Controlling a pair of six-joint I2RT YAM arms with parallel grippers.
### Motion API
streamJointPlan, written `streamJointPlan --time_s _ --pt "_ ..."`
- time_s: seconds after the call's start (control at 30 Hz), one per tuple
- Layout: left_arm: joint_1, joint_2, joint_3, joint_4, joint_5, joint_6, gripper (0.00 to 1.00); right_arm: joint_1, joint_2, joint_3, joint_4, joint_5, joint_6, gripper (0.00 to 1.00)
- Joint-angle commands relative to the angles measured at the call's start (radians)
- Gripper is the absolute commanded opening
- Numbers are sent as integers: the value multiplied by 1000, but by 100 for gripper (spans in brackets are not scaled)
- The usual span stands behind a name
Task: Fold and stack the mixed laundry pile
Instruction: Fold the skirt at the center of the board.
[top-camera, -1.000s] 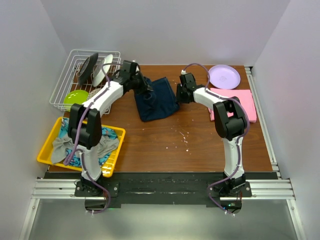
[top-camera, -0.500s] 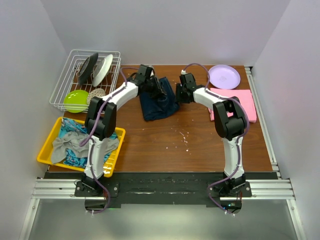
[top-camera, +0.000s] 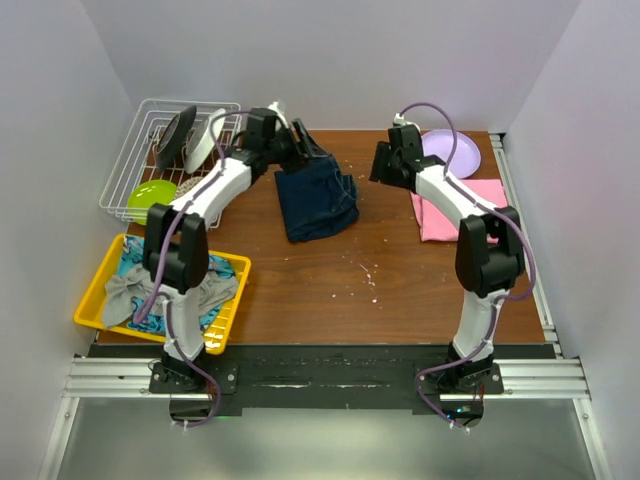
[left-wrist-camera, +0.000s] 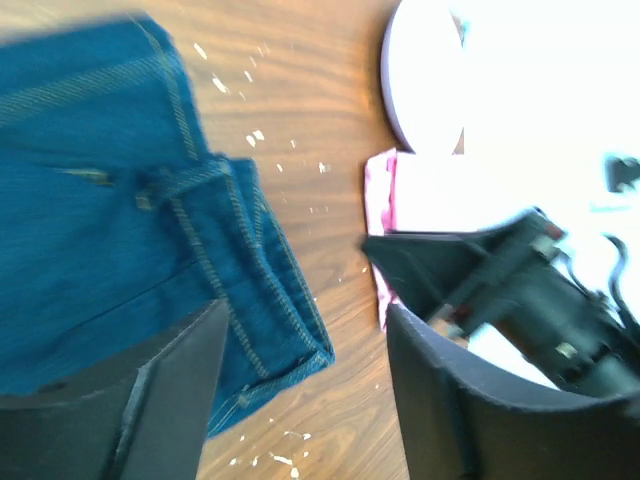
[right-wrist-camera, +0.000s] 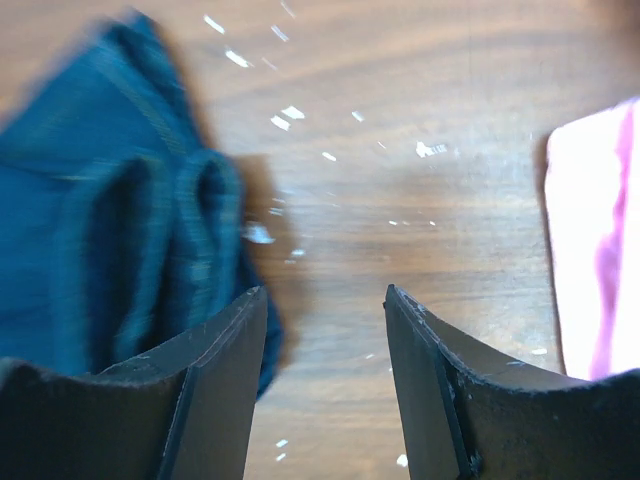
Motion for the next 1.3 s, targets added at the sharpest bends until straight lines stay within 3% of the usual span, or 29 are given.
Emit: streamJointPlan --time_s 0.0,0.13,0.3,0.53,0.87,1.07,1.27 --pt "66 -88 -79 39 7 34 53 66 -105 12 -1 50 -8 55" --pt "69 -79 -132 35 4 45 41 184 -84 96 -23 107 -37 55" --pt "70 -53 -194 52 -7 36 27 215 0 98 -37 61 -45 54" --pt "75 16 -229 54 -51 47 25 137 91 -31 -12 35 -42 46" --pt "96 68 -240 55 -28 54 25 104 132 9 -49 16 -50 42" --pt "106 41 -254 58 -18 67 27 106 11 27 14 32 -66 54" --pt "106 47 -252 62 -10 65 27 106 87 176 13 20 -123 63"
